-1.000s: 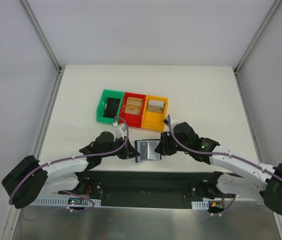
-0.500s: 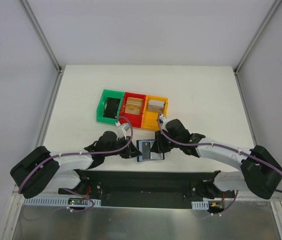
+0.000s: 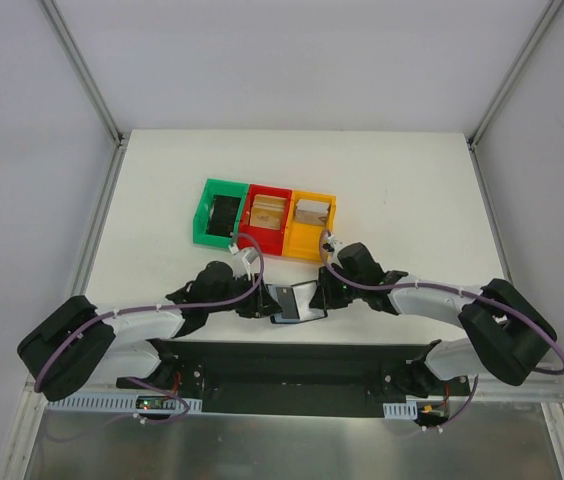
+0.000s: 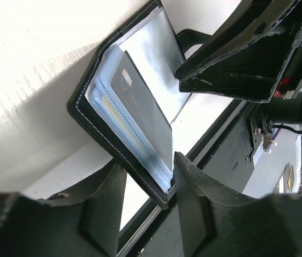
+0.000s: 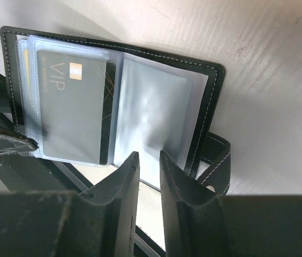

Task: Take the credit cards out of the card holder
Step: Place the card holder at the corner of the board, then remove the credit card from the card holder.

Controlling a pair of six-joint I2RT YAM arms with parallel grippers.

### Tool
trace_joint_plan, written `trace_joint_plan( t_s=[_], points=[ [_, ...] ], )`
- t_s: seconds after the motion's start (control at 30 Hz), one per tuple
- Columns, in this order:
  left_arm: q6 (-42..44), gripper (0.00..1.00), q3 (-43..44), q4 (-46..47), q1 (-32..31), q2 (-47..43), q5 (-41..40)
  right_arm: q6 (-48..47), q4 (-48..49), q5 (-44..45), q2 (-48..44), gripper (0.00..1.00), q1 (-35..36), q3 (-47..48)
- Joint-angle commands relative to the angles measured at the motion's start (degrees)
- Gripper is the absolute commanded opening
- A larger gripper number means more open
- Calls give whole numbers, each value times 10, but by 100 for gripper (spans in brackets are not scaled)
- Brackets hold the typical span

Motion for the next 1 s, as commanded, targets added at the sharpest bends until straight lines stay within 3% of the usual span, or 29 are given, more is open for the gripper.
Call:
trace_joint_plan(
  t_s=[0.0,0.17,0.4,0.63,0.83,0.97],
  points=[
    [37,42,29,-51,6,-31,-4,5,30,-9,0,24,-6,-7],
    [72,57,45,-149,11,-91,-32,5,31,-10,0,24,-9,-9],
    [97,63,62,-294,21,-213,-93,5,29,-11,-7,23,-9,-13],
    [46,59,45,-270,22,-236,-88,-9,-2,2,-39,27,-9,-6],
    [18,43,40,-208,21,-135,-63,-36,-66,55,-79,45,-8,16],
    [11,41,35,-192,21,-100,-69,-45,-98,88,-93,57,-9,9]
  ],
)
